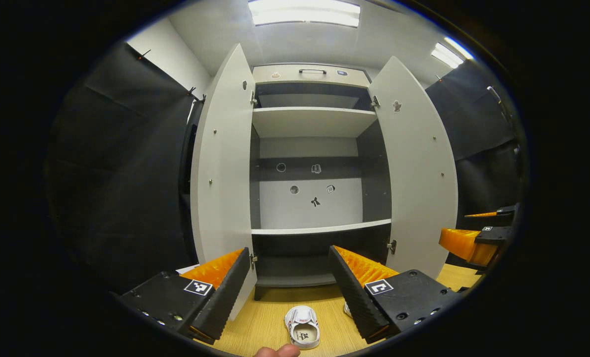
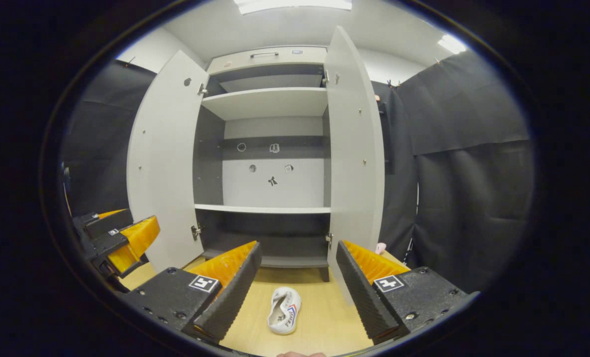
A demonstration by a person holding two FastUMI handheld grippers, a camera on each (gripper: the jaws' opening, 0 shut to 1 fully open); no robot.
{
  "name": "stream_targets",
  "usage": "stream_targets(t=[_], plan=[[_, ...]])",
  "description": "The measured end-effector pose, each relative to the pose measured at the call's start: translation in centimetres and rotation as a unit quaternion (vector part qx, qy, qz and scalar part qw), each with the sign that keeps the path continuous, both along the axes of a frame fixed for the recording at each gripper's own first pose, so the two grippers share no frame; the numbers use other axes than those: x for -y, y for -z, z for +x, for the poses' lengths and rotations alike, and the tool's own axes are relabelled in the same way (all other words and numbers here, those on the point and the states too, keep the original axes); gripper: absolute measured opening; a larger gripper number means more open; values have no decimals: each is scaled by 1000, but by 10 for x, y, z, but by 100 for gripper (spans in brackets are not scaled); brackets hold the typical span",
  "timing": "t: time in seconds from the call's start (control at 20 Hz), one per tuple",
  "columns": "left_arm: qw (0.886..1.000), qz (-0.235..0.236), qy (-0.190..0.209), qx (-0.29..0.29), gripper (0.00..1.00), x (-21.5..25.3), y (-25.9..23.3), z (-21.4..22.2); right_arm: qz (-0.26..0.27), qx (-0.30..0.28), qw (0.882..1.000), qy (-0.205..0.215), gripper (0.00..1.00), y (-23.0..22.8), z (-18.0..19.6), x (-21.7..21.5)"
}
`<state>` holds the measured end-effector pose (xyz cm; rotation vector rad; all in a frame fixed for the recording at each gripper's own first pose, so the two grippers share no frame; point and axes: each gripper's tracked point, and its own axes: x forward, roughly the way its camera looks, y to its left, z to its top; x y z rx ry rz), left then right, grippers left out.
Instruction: Grab one shoe with the right hand and put it into the shoe cabinet, grab the other shoe with the left hand and put it into the shoe cabinet; then close the right door with the right hand and the left door with the left hand.
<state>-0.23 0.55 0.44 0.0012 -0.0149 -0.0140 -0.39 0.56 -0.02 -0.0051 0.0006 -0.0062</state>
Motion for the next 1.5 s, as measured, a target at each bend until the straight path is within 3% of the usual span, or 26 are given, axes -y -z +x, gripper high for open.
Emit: stream_targets(t=[0.4,0.75,1.05,1.35,1.5], plan=[[1000,-4,-6,-2,95,-9,3,3,0,-22,1000,-7,99,17,5,-9],[1000,-2,-13,-8,95,-20,9,3,-8,-86,995,-50,99,78,20,-37],[999,1,-33,-11,95,-39,14,2,4,-174,981,-87,98,152,35,-62],[998,8,-50,-21,95,-63,23,2,20,-259,960,-107,99,225,52,-80],[998,7,-54,-28,95,-72,28,2,17,-288,952,-103,93,255,66,-79]])
